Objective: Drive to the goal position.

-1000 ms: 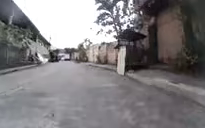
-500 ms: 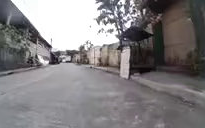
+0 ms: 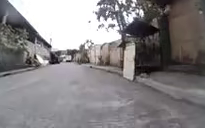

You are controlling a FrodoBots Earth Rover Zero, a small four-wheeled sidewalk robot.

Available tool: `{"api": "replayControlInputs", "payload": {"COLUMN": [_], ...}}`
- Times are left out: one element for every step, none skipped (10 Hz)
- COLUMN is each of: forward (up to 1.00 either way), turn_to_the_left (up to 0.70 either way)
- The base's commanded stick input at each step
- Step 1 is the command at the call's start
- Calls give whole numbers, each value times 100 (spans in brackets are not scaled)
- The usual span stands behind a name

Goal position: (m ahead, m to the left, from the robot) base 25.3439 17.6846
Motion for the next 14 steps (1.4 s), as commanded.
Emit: {"api": "replayControlInputs", "payload": {"forward": [100,100,100,100,100,100,100,100,100,100,100,100,100,100], "turn_to_the_left": [0,0,0,0,0,0,0,0,0,0,2,4,28,37]}}
